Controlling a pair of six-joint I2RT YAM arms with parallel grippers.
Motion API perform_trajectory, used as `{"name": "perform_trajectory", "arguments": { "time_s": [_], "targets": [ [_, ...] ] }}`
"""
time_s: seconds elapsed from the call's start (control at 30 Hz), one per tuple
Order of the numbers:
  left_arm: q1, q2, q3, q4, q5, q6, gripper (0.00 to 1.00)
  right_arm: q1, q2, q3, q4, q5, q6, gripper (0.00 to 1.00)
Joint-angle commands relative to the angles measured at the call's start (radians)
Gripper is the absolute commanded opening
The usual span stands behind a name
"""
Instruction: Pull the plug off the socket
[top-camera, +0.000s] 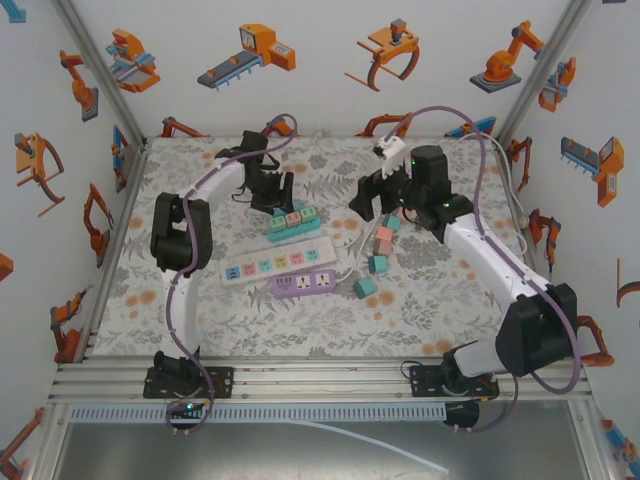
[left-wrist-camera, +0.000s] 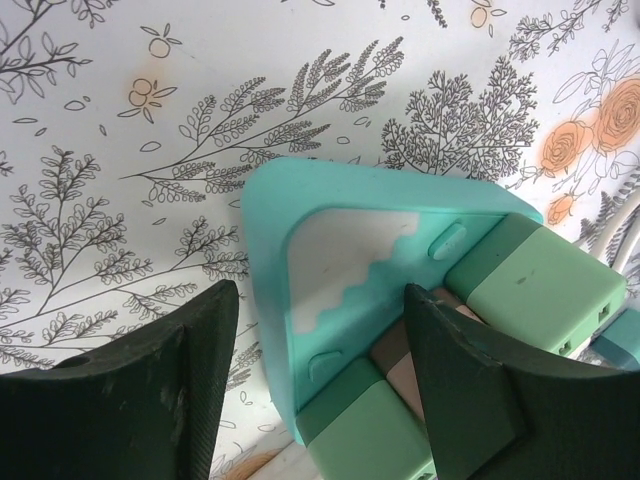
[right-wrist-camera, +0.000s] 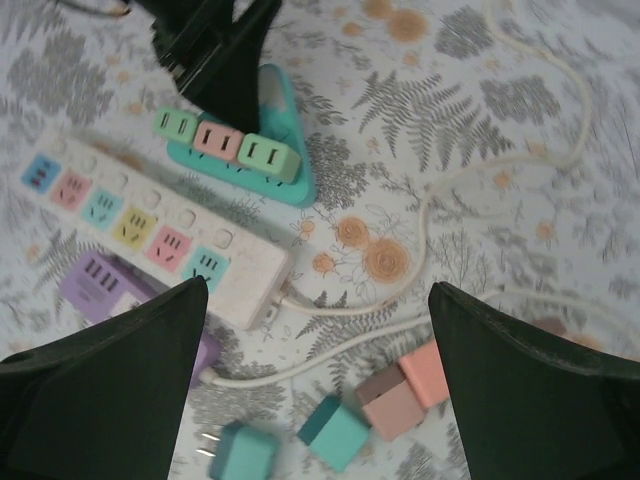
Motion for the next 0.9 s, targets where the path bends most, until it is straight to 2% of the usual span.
{"name": "perform_trajectory", "arguments": {
  "time_s": [0.0,0.13,0.27,0.4,0.63,0.7,0.77,0.87],
  "targets": [
    [0.005,0.024,0.004,-0.014,-0.019,0.023,0.64,0.035,0.042,0.009,0.054,-0.203,-0.416,0.82],
    [0.014,-0.001,-0.022,0.002,-0.021,0.012,0.72,0.064,0.167,0.088,-0.054,-0.239,-0.702,0.82],
    [0.037,0.016,0.001,0.01,0.0,0.006,0.74,0.089,0.325,0.202,-0.092,-0.273,-0.833,0.79],
    [0.046,0.022,0.008,0.009,0.017,0.025,0.74,0.107,0.472,0.33,-0.135,-0.307,-0.905,0.66],
    [0.046,0.007,-0.055,0.009,0.088,0.01,0.74,0.13,0.663,0.507,-0.148,-0.301,-0.939,0.62],
    [0.043,0.005,-0.07,0.009,0.085,0.0,0.73,0.131,0.703,0.554,-0.177,-0.319,-0.952,0.57],
    [0.045,0.006,-0.076,0.01,0.08,-0.014,0.7,0.131,0.733,0.596,-0.224,-0.342,-0.965,0.54],
    [0.052,0.009,-0.08,0.01,0.077,-0.031,0.66,0.141,0.755,0.62,-0.261,-0.344,-0.983,0.54]
  ]
}}
